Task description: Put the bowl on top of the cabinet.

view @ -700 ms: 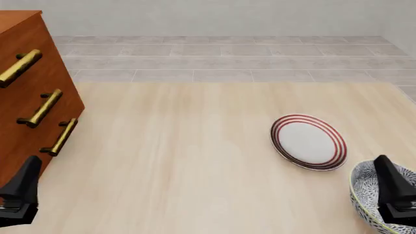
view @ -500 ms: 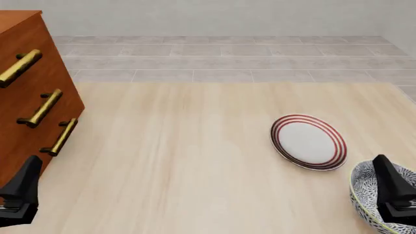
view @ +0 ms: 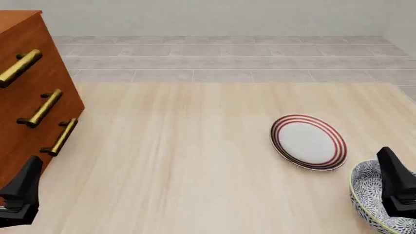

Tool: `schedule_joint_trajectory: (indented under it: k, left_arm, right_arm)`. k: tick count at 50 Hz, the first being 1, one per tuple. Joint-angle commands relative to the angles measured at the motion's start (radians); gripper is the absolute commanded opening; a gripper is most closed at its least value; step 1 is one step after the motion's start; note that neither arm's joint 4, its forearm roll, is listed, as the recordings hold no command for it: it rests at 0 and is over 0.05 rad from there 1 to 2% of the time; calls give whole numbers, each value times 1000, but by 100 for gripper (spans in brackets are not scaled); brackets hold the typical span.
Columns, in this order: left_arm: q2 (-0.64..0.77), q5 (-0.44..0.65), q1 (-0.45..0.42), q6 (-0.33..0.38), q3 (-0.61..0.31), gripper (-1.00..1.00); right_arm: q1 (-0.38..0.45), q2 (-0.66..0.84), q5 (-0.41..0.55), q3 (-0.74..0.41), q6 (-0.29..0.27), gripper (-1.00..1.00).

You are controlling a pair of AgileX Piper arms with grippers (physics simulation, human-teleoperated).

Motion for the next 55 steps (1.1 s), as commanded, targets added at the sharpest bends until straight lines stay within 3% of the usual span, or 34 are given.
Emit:
schedule_joint_trajectory:
  k: [1,9,22,27,30,31,33,35,37,49,55]
  left_arm:
    - [0,-1,-7,2,0,100]
    - [0,-7,-14,2,0,100]
    - [0,-6,-21,7,-1,100]
    - [0,-7,-21,8,-1,100]
    - [0,-4,-24,8,-1,100]
    - [0,-4,-24,8,-1,100]
    - [0,-4,-24,8,-1,100]
    - [0,-4,-25,9,-1,100]
    - [0,-5,-26,8,-1,100]
    - [0,-5,-31,11,0,100]
    - [0,-6,-31,9,-1,100]
  right_arm:
    - [7,36,46,-96,-19,100]
    - [27,101,107,-185,10,100]
    - [36,105,249,-308,-21,100]
    - [15,140,272,-337,-22,100]
    - [-1,188,282,-353,-53,100]
    - [-2,208,291,-361,-21,100]
    - [-7,214,296,-365,-18,100]
    - [-22,223,306,-373,-65,100]
    - [-36,235,322,-390,-77,100]
    - [-54,281,407,-485,-83,100]
    - [-117,327,442,-514,-102,100]
